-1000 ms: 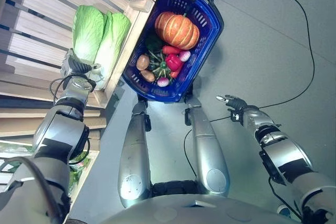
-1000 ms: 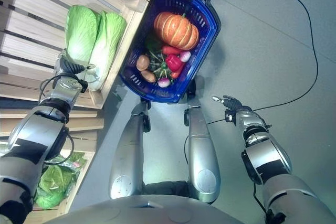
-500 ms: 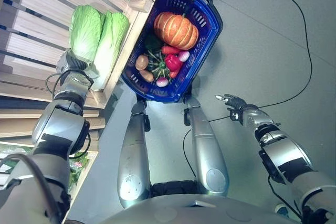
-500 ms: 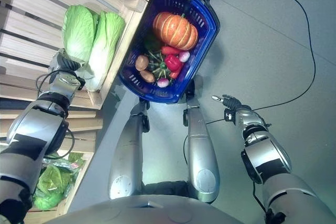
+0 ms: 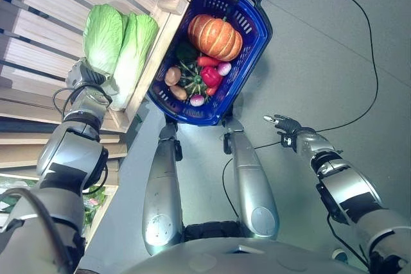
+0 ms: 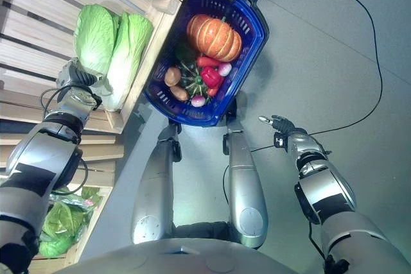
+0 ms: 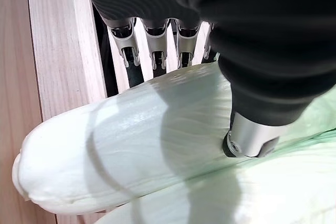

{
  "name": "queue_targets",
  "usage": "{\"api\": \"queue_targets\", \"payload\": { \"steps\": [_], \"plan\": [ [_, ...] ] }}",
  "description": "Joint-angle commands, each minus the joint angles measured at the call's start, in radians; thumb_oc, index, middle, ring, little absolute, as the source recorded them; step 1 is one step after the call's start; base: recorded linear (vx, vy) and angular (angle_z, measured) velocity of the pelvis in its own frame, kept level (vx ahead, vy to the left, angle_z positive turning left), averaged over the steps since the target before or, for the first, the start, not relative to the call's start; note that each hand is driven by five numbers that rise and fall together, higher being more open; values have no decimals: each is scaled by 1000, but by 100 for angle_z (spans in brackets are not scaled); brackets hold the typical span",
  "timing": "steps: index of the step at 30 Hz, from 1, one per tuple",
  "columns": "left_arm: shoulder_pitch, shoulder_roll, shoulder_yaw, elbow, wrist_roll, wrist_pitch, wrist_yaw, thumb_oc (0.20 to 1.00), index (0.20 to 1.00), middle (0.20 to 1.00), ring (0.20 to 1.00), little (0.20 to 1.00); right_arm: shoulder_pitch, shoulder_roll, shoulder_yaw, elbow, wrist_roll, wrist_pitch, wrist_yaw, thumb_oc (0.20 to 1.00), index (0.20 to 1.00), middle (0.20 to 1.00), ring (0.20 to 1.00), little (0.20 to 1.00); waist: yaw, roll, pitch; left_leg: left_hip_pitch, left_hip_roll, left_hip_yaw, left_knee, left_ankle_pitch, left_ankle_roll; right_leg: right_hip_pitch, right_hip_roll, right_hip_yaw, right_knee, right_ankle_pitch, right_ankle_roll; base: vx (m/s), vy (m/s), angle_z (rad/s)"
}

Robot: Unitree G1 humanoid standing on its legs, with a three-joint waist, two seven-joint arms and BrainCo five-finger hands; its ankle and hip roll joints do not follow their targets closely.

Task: Pick up fruits and vegetables into the basket

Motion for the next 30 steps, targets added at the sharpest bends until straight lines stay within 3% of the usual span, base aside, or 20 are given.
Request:
{"api": "queue_targets", "payload": {
  "steps": [1,2,5,10,12,21,30],
  "plan": [
    [51,-59,44,40,-85,-96,20,200,200,200,200,200,35,1,21,24,41,-27,-5,1000,1000,1000,1000,1000,-4,-7,-14,-43,-48,2,30,-26,13,10,41,-61,20,-37,-4,0,0,0],
    [50,-57,47,38,-87,-98,19,200,200,200,200,200,33,0,19,23,44,-29,-6,1000,1000,1000,1000,1000,-4,-6,-14,-44,-49,1,27,-22,13,8,41,-62,16,-33,-4,0,0,0],
    [70,-41,78,13,-152,-207,61,200,200,200,200,200,44,-6,2,6,96,-90,-24,1000,1000,1000,1000,1000,-1,0,-14,-29,-51,0,23,-27,12,22,41,-61,14,-39,-3,0,0,0],
    [112,-24,120,-71,-191,-287,110,200,200,200,200,200,53,-18,-37,-44,172,-172,-42,1000,1000,1000,1000,1000,5,11,-14,-21,-54,-8,11,-21,10,28,41,-63,6,-34,-3,0,0,0],
    [156,-20,145,-153,-198,-329,148,200,200,200,200,200,68,-18,-64,-90,201,-244,-65,1000,1000,1000,1000,1000,12,17,-14,-16,-56,-12,6,-21,11,33,40,-65,2,-35,-2,-14,-37,1],
    [275,-34,181,-447,-72,-386,284,200,200,200,200,200,112,-14,-114,-381,208,-368,-216,1000,1000,1000,1000,1000,28,26,-14,-9,-61,-22,-9,-23,12,44,38,-76,-6,-41,-5,-14,-30,1],
    [326,-26,154,-626,49,-363,378,200,200,200,200,200,171,-8,-112,-679,181,-413,-286,1000,1000,1000,1000,1000,27,29,-14,-5,-60,-19,-14,-27,11,50,34,-82,-8,-45,-3,-1,-6,2]
  ]
}}
